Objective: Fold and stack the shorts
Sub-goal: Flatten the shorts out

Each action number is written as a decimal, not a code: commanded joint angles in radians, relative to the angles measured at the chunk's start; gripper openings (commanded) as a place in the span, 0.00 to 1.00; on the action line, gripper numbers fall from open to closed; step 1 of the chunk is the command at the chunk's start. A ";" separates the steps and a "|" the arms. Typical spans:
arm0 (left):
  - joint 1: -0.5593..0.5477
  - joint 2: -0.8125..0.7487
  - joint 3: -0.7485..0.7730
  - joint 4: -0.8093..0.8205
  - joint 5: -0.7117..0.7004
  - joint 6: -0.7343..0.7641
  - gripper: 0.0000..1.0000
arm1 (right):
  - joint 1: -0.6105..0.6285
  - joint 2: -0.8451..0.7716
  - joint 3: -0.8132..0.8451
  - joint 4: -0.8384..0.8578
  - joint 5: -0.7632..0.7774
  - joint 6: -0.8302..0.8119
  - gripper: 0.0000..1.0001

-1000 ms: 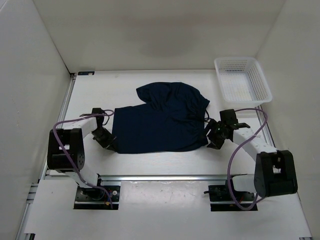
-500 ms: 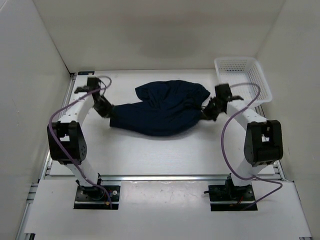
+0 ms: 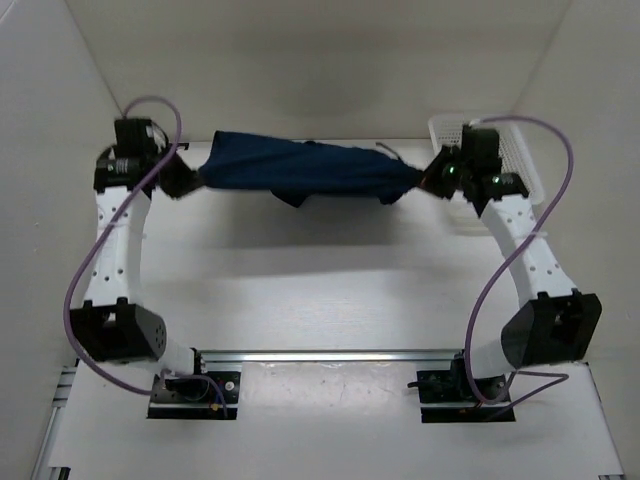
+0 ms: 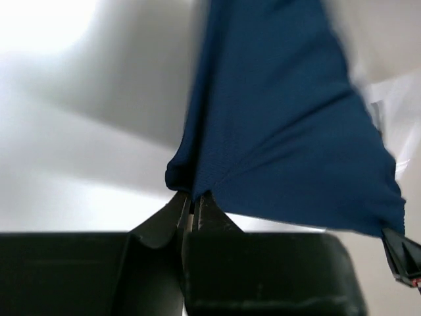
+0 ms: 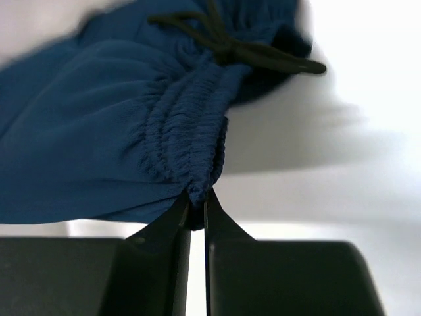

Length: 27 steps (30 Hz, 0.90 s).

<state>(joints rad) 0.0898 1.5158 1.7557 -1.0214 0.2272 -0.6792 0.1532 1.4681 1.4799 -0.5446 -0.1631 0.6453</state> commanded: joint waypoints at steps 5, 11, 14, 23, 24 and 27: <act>0.014 -0.334 -0.701 -0.020 -0.042 0.017 0.10 | 0.026 -0.297 -0.587 -0.023 -0.033 -0.036 0.00; 0.014 -0.411 -0.831 0.001 -0.008 -0.003 0.91 | 0.036 -0.529 -0.757 -0.181 0.026 -0.045 0.69; 0.014 -0.306 -0.667 0.001 -0.057 0.026 0.93 | 0.036 -0.529 -0.695 -0.207 0.112 -0.045 0.80; -0.169 0.170 -0.124 -0.013 -0.091 0.144 0.65 | 0.017 -0.166 -0.414 -0.121 0.174 -0.085 0.56; -0.185 0.214 -0.080 -0.029 -0.091 0.144 0.64 | 0.005 -0.094 -0.352 -0.121 0.162 -0.085 0.51; -0.243 0.392 0.074 -0.051 -0.091 0.156 0.60 | 0.005 0.046 -0.262 -0.112 0.129 -0.098 0.33</act>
<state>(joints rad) -0.1020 1.8217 1.7283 -1.0397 0.1421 -0.5659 0.1650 1.4261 1.1362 -0.6952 -0.0227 0.5690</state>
